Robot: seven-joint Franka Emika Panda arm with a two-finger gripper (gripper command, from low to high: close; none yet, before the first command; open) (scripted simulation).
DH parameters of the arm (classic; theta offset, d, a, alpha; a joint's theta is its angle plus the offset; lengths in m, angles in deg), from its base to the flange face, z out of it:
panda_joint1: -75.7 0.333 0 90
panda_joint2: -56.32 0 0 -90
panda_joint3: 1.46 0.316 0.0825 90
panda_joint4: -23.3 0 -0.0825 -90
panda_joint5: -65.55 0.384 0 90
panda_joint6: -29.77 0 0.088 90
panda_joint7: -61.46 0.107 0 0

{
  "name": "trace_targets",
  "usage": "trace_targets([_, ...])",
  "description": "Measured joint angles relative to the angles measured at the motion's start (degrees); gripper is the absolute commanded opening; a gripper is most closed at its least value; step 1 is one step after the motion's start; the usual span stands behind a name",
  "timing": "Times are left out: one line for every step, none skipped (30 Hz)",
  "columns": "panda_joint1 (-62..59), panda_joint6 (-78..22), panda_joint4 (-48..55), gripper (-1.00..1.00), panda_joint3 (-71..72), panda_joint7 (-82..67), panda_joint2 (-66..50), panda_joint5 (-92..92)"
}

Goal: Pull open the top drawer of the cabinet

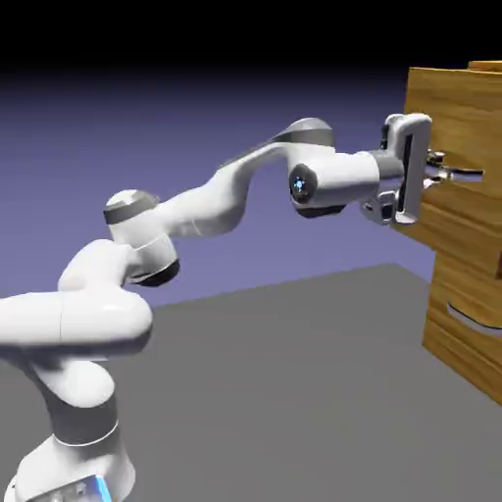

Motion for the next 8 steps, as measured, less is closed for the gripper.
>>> trace_targets([1.39,-0.69,-2.07,-1.0,-0.41,-0.22,0.24,-0.42])
trace_targets([2.79,-1.37,-4.15,-1.0,-0.85,-0.42,0.48,-0.86])
trace_targets([4.21,-2.07,-6.23,-1.0,-1.33,-0.6,0.74,-1.37])
trace_targets([5.65,-2.73,-8.3,-1.0,-1.84,-0.77,1.03,-1.9])
trace_targets([7.1,-3.37,-10.38,-1.0,-2.38,-0.92,1.34,-2.49])
trace_targets([7.2,-3.41,-10.52,1.0,-2.42,-0.93,1.36,-2.53])
trace_targets([7.2,-3.44,-10.52,1.0,-2.41,-0.83,1.36,-2.73])
trace_targets([7.2,-3.44,-10.52,1.0,-2.41,-0.83,1.36,-2.73])
